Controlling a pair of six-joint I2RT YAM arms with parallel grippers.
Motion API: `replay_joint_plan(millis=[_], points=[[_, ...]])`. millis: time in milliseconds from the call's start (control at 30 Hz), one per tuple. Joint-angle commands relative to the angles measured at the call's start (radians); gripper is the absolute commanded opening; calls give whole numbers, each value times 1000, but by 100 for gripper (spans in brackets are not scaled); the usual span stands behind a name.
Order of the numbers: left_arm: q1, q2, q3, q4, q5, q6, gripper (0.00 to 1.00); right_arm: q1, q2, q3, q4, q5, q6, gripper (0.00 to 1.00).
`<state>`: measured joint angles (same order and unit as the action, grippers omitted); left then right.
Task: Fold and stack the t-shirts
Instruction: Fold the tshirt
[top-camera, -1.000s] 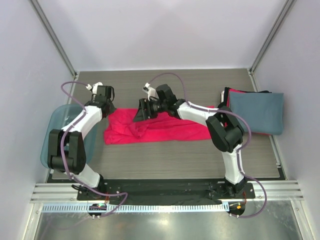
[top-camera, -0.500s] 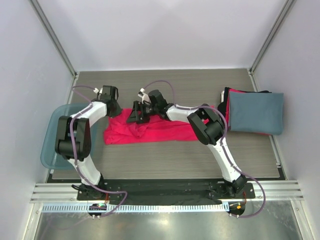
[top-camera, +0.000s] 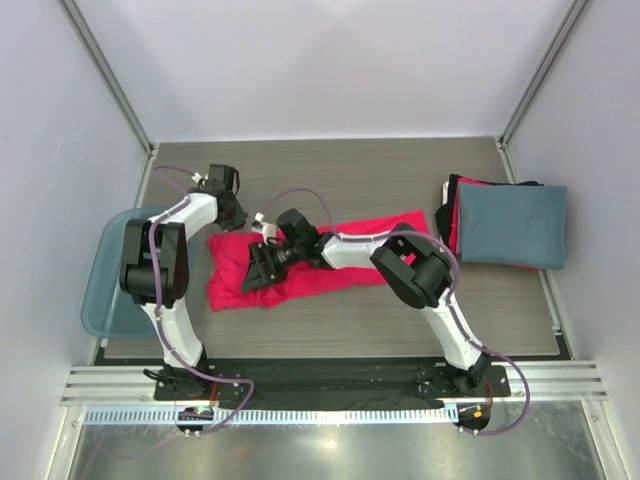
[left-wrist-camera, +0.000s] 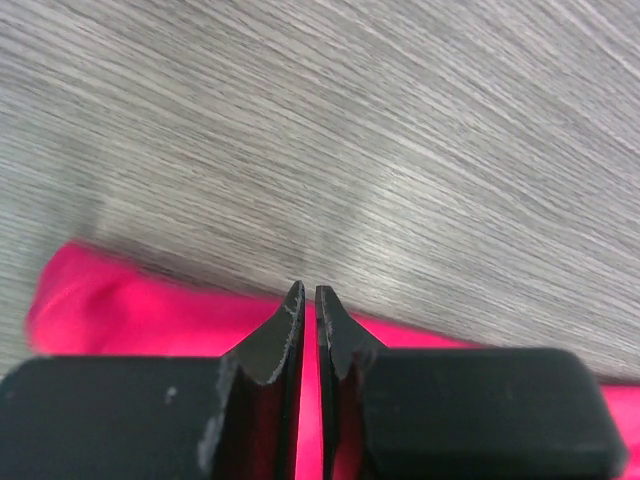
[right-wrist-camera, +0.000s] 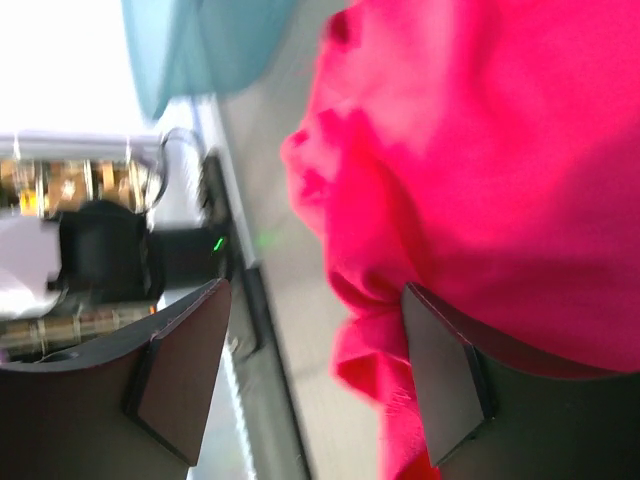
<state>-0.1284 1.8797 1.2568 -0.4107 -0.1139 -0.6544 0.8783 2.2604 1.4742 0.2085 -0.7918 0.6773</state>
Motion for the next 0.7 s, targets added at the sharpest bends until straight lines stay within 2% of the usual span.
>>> replay_joint_plan(millis=[0,200,300,333,400,433,467,567,600,667], points=[[6,12,39,-19,-6,4,8,63,-165,-51,19,-63,-51,74],[6,33,58,-25,-10,21,8,74,-280,-137,-53,12,-94,74],[6,21,50,-27,-3,19,8,65,-335,-169,-109,90,-130,74],[6,7,41,-19,0,19,8,57,-350,-192,-118,165,-131,73],[6,-49,3,9,-1,12,8,18,-386,-207,-161,248,-133,70],[6,-71,-13,19,-3,9,9,4,-394,-213,-182,288,-140,60],[6,-94,-28,35,-4,3,9,-7,-400,-210,-240,365,-151,58],[-3,-209,-97,67,0,-22,15,-32,-412,-206,-311,436,-197,59],[-10,-238,-132,69,-4,-27,22,-38,-407,-203,-325,443,-202,59],[-34,-324,-163,66,-17,-45,28,-38,-403,-199,-346,465,-197,58]])
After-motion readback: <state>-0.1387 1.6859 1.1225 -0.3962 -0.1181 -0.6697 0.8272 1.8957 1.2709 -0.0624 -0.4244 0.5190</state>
